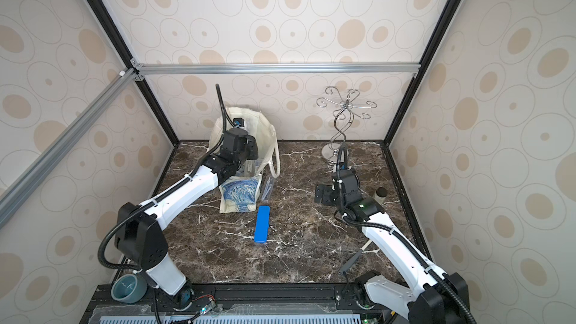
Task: Put the compass set into the canvas bag
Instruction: Place the compass set in the canvas bag.
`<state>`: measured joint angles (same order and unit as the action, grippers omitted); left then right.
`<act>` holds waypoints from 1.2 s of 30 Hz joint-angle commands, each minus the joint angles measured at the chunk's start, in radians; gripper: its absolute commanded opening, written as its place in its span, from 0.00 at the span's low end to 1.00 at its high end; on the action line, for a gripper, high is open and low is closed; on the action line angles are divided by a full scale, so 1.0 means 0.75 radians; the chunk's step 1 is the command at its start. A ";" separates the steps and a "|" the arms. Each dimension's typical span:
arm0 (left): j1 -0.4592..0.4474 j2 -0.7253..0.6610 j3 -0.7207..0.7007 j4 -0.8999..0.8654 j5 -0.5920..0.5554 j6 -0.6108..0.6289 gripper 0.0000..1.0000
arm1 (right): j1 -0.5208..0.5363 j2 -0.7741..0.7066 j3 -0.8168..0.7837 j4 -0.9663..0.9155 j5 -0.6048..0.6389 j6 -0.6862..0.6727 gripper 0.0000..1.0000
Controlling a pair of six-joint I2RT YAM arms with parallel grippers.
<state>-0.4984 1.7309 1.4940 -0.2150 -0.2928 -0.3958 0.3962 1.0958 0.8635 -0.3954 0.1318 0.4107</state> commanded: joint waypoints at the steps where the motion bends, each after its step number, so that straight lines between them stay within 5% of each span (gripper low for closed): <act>1: 0.040 0.055 0.088 -0.145 -0.006 0.014 0.21 | -0.004 0.009 -0.019 0.017 -0.002 0.007 1.00; 14: 0.087 0.082 0.009 -0.130 0.013 -0.002 0.31 | -0.001 0.101 -0.001 -0.003 -0.052 0.005 1.00; 24: 0.089 -0.046 -0.026 -0.023 0.112 0.017 0.68 | 0.068 0.200 0.008 -0.036 -0.076 -0.023 0.99; 29: 0.089 -0.217 -0.130 0.151 0.293 0.029 1.00 | 0.156 0.282 0.041 -0.035 -0.089 -0.046 1.00; 36: 0.086 -0.497 -0.349 0.405 0.562 -0.053 1.00 | 0.327 0.490 0.167 -0.022 -0.079 -0.060 0.98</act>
<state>-0.4381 1.4143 1.2736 -0.0280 0.0029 -0.4007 0.6010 1.4261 0.9424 -0.4072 0.0677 0.3763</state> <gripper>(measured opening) 0.998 0.982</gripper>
